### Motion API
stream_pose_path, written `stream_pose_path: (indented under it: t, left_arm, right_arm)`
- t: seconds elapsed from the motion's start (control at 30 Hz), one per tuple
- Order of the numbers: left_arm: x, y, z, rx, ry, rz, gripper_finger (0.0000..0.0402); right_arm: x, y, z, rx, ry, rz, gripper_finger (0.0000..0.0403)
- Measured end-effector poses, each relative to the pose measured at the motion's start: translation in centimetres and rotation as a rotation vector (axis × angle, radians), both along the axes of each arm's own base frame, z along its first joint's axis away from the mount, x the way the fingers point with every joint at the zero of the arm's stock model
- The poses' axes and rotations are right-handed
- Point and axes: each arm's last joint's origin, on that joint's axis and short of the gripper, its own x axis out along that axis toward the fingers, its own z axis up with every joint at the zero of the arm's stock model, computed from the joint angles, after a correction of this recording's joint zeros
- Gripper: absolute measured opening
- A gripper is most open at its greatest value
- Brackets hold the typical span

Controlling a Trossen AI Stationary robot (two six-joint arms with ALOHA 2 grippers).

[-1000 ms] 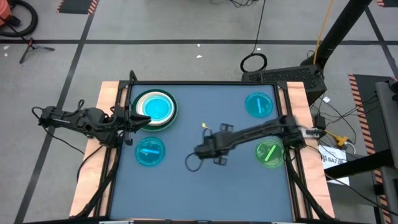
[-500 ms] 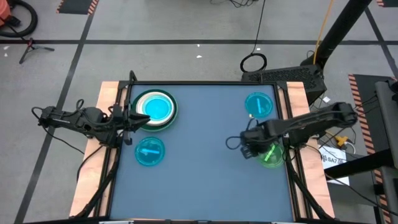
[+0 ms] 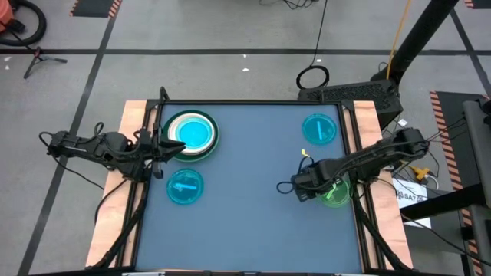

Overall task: Stack plastic plates
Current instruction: Stack the light green plate on top of the light blue plate

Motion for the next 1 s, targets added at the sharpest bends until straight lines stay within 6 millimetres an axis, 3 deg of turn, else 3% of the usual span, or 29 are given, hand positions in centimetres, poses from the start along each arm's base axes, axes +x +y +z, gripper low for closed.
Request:
stream_pose_path:
  t: [0.2,0.57,0.67,0.8,1.0]
  left_arm:
    - [0.0,0.0,0.0,0.000,0.001,0.000,0.0063]
    - [0.0,0.0,-0.1,-0.001,0.008,0.000,0.0063]
    - [0.0,0.0,-0.1,-0.004,0.011,0.000,0.0063]
    - [0.0,0.0,-0.1,0.000,0.013,0.000,0.0063]
    - [0.0,0.1,-0.1,0.005,0.014,0.048,0.0063]
  right_arm:
    - [0.3,0.1,-1.2,-0.016,0.048,0.033,0.0124]
    - [1.0,0.1,-0.7,-0.065,-0.016,0.098,0.0007]
    - [2.2,0.3,0.7,-0.068,-0.066,0.160,0.0006]
    - [4.5,0.6,4.0,-0.130,-0.184,0.302,0.0004]
    - [8.4,0.2,9.7,-0.361,-0.451,0.528,0.0003]
